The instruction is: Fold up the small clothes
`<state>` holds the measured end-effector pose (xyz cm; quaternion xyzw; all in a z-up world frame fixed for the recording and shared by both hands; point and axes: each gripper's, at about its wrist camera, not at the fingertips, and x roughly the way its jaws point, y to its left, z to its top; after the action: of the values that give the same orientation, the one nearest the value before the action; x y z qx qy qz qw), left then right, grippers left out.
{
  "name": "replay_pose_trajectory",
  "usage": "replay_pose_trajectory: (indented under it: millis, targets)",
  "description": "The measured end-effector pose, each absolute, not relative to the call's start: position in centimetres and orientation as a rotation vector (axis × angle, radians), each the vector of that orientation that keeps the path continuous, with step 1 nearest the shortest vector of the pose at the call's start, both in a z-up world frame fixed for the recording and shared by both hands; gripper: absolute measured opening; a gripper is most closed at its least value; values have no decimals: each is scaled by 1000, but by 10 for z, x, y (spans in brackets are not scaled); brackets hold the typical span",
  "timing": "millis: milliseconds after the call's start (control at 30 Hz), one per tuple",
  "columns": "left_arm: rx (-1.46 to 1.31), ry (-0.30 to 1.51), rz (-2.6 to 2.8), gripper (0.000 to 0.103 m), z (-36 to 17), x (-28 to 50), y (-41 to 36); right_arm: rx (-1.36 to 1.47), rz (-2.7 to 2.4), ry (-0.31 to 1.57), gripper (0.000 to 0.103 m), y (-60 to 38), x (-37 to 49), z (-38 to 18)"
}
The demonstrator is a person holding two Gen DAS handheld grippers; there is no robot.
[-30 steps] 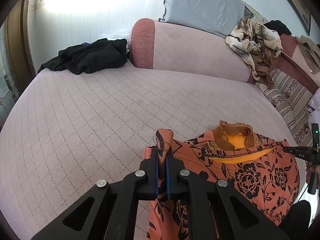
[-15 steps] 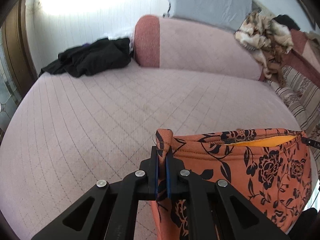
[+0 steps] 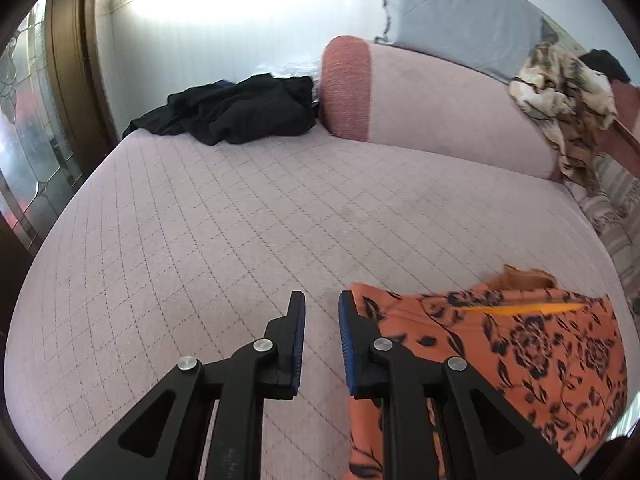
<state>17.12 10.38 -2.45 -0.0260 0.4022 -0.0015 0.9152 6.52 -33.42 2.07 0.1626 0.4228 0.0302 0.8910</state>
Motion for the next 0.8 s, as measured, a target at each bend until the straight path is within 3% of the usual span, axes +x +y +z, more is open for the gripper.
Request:
replay_pose_trajectory:
  millis: [33, 67, 100, 167, 267, 333, 367, 400, 433, 467, 500, 633, 800]
  targets:
    - [-38, 826, -50, 19, -20, 158, 95, 360, 143, 891, 45, -321, 57, 24]
    - [-18, 834, -105, 25, -18, 145, 83, 391, 240, 920, 74, -305, 50, 24]
    - [4, 845, -159, 33, -19, 133, 69, 413, 324, 943, 81, -291, 43, 21]
    - [26, 874, -250, 44, -31, 112, 39, 421, 458, 1022, 81, -263, 36, 7]
    - [177, 935, -197, 48, -67, 107, 5, 353, 457, 1132, 80, -248, 36, -27]
    - [149, 1052, -49, 47, -100, 123, 20, 341, 233, 1161, 64, -279, 51, -52]
    - [28, 1039, -41, 47, -99, 123, 34, 469, 146, 1148, 37, -302, 55, -54]
    - [-38, 1025, -16, 47, -91, 119, 43, 511, 94, 1116, 39, -309, 54, -45]
    - [-47, 1003, 2, 47, -83, 115, 45, 447, 74, 1063, 47, -302, 53, -29]
    - [-26, 957, 4, 47, -74, 110, 44, 351, 88, 1012, 71, -287, 52, -11]
    - [2, 909, 6, 47, -66, 106, 41, 280, 152, 975, 76, -269, 53, 3]
    - [28, 873, -63, 48, -67, 101, 26, 79, 456, 949, 76, -180, 77, 23]
    - [11, 922, -54, 50, -101, 100, 32, -82, 560, 1028, 73, -100, 125, -11]
